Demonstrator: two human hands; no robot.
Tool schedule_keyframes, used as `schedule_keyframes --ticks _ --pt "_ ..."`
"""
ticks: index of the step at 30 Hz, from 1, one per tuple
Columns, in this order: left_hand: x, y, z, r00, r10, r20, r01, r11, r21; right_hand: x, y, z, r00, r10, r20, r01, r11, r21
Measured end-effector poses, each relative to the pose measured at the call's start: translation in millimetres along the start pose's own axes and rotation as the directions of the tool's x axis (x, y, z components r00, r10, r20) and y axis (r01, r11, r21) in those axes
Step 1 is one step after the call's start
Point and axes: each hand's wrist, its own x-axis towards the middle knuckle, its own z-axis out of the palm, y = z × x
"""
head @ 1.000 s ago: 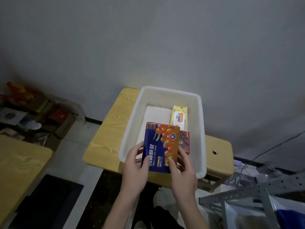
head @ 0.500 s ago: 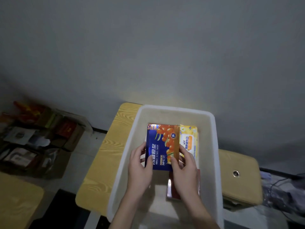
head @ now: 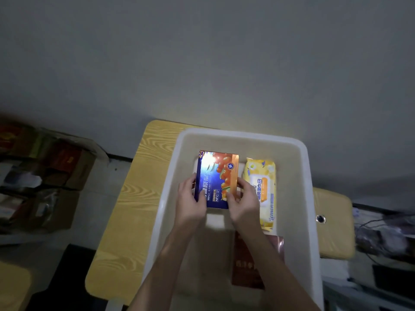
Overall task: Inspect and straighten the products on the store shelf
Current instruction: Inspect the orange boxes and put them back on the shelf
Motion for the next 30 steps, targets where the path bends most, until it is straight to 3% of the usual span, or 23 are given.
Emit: schedule_keyframes --ticks 2,6,9,16,25,30 --pt "11.7 -7.6 4.2 0.999 -0.028 0.035 0.028 1.0 0.014 10.2 9.2 10.2 1.0 -0.026 -0.004 0.026 0.995 -0.1" --pt "27.1 -18.7 11.6 0.992 -0.095 0.083 0.092 0.995 0.036 29.8 14.0 24.2 0.989 0.121 0.083 -0.102 0.974 -0.2" --pt "33.4 -26.3 15.6 0.987 -0.126 0.104 0.119 0.991 0.066 35.6 17.4 27.4 0.981 0.158 0.116 -0.12 0.952 -0.283" --pt "44.3 -42.6 23.8 0.975 -0.148 0.166 0.125 0.982 0.144 41.1 24.2 30.7 0.964 0.223 0.143 -0.161 0.922 -0.351" --pt "48.1 -44.7 27.2 0.978 -0.14 0.153 0.115 0.98 0.162 44.5 21.7 32.4 0.964 0.194 0.18 -0.11 0.912 -0.396" --pt "35.0 -25.7 17.5 0.988 -0.084 0.129 0.066 0.988 0.138 32.3 8.9 19.7 0.989 0.092 0.119 -0.046 0.939 -0.342"
